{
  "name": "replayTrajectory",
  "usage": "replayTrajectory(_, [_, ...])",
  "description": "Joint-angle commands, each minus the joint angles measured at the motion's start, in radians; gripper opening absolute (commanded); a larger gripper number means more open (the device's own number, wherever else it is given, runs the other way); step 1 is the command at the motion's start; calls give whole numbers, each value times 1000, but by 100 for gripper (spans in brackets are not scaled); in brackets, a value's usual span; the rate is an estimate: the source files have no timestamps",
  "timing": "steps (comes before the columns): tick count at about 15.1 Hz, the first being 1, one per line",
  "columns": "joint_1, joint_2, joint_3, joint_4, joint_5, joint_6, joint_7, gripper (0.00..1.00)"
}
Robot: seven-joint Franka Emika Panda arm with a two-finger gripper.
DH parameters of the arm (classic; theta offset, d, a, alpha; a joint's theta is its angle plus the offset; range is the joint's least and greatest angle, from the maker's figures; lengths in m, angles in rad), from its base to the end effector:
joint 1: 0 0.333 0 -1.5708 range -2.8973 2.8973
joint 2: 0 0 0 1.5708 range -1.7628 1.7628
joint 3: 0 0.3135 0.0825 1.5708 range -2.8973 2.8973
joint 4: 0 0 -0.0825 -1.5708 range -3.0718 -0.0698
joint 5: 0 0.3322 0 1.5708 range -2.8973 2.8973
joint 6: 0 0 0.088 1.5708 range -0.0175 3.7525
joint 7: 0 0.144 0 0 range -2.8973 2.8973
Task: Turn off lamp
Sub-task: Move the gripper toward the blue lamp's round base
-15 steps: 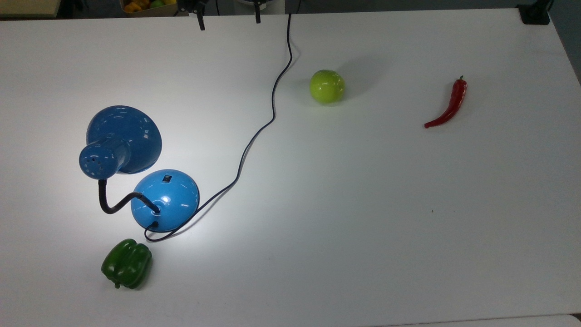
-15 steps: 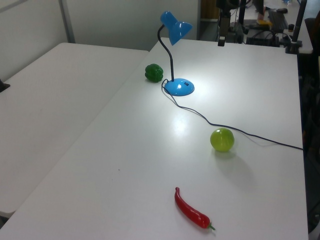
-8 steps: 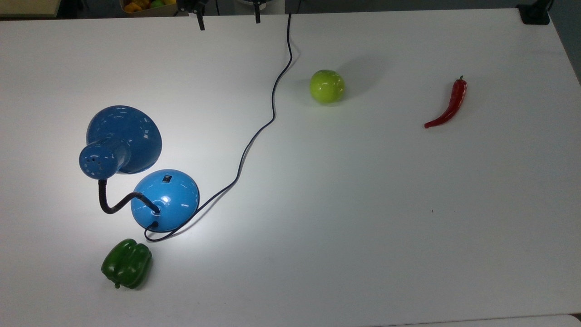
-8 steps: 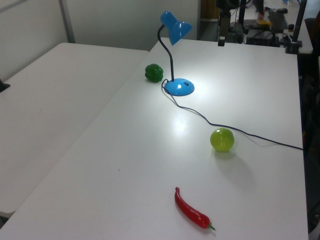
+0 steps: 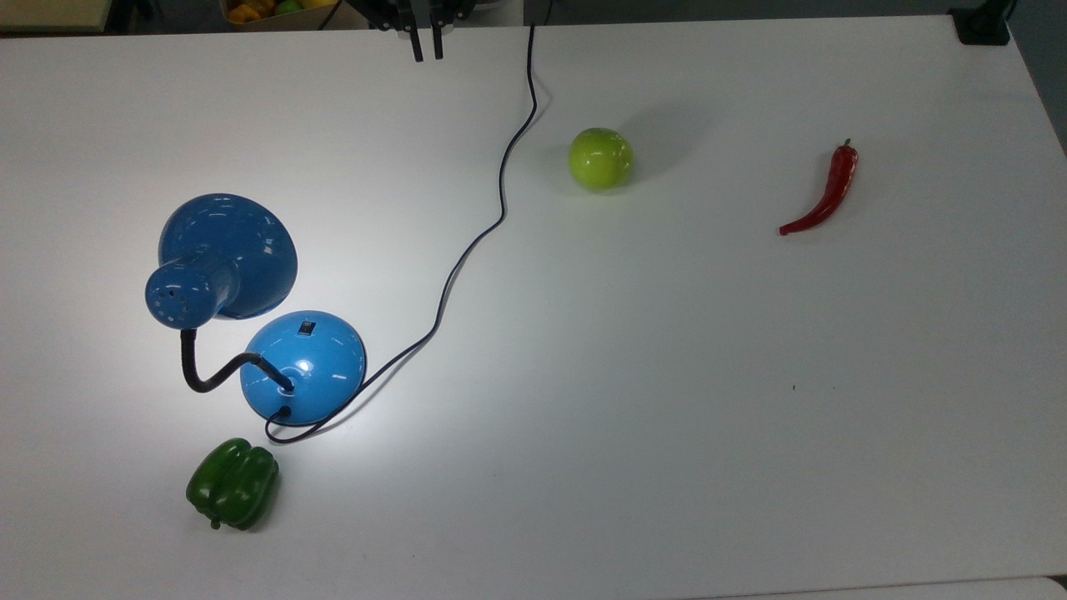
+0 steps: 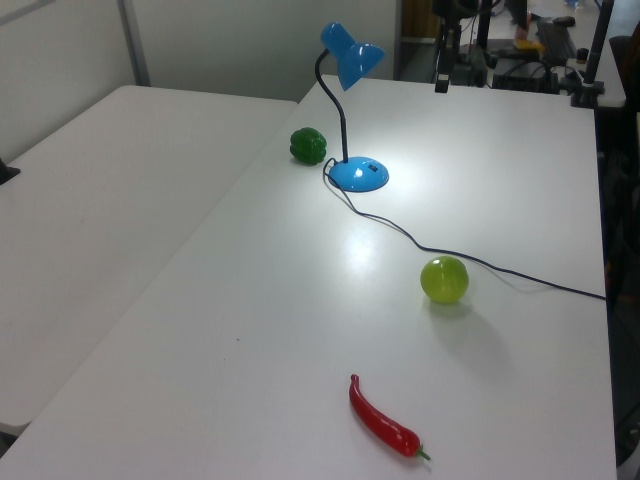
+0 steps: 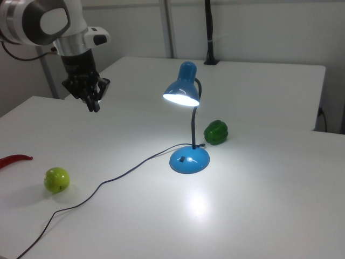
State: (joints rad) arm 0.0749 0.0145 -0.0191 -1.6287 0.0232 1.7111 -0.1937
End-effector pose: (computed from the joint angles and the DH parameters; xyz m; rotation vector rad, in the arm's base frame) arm 0.5209 0.0322 0.5659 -3.0979 -0.3846 -0.1082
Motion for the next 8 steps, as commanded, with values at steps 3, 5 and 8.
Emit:
replayTrajectory(3, [-3,-11,-10,-19,50,22,-29,0])
replayTrajectory(5, [-3,-10,-10,-19,50,21,-13,0])
replayTrajectory(8, [-15,-8,-19,-36,47,10,-15,0])
